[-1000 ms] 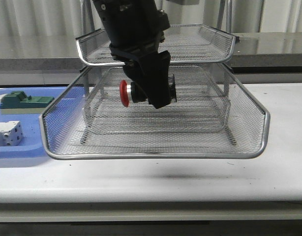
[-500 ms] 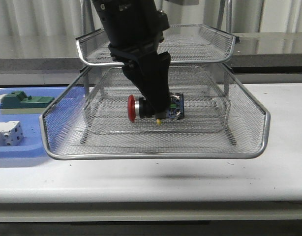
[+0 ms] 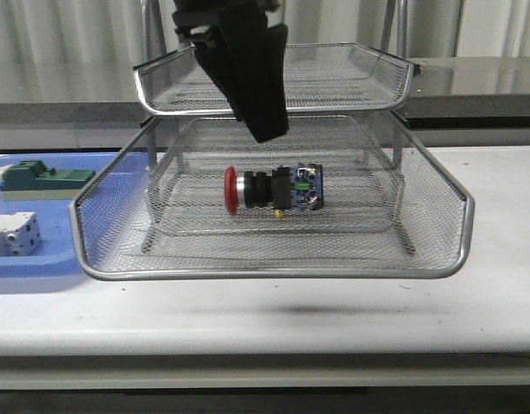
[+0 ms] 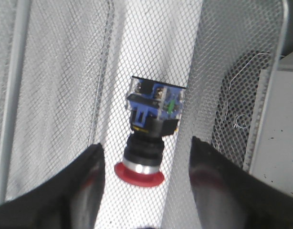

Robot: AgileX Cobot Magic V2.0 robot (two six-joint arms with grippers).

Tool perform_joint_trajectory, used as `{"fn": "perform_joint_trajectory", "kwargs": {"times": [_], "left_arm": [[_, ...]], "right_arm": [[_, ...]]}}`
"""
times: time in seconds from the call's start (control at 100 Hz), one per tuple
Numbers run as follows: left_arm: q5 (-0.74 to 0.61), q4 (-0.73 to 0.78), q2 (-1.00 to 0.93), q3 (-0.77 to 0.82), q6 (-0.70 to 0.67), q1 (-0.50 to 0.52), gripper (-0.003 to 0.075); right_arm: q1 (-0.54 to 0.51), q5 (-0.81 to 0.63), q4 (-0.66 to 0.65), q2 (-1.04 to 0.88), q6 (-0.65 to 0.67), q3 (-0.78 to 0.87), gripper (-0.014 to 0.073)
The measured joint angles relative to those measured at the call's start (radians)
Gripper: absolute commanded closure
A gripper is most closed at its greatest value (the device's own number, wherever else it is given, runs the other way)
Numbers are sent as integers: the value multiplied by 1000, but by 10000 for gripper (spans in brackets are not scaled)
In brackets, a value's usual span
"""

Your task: Place button on rack with both arms

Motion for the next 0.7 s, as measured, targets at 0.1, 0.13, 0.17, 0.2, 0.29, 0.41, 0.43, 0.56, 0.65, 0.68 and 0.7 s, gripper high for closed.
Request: {"fn": "perform_joint_trajectory", "kwargs": {"times": [0.1, 0.13, 0.17, 0.2, 0.29, 0.41, 0.43, 0.56, 0.65, 0.68, 0.7], "left_arm": [[9, 11, -32, -6, -31, 25, 331], [9, 14, -42, -5, -42, 37, 331], [11, 18, -56, -5, -51, 59, 331], [13, 21, -67, -5, -61, 75, 331], [15, 26, -102, -5, -90, 137, 331], [24, 29, -150, -5, -142, 232, 331], [27, 28, -158, -5, -146, 249, 331], [34, 35, -212, -1, -172, 343, 331], [36, 37, -258, 25, -181, 387, 332], [33, 37, -275, 43, -185, 400, 332], [30, 37, -288, 52, -186, 407, 332]], "right_arm": [[0, 0, 0, 0, 0, 0, 662], [0, 0, 0, 0, 0, 0, 662], [0, 0, 0, 0, 0, 0, 662], [0, 0, 0, 0, 0, 0, 662], [0, 0, 0, 0, 0, 0, 662], [0, 0, 0, 0, 0, 0, 662], [0, 0, 0, 0, 0, 0, 662], [0, 0, 0, 0, 0, 0, 662], [0, 0, 0, 0, 0, 0, 662], [0, 0, 0, 0, 0, 0, 662], [0, 0, 0, 0, 0, 0, 662]]}}
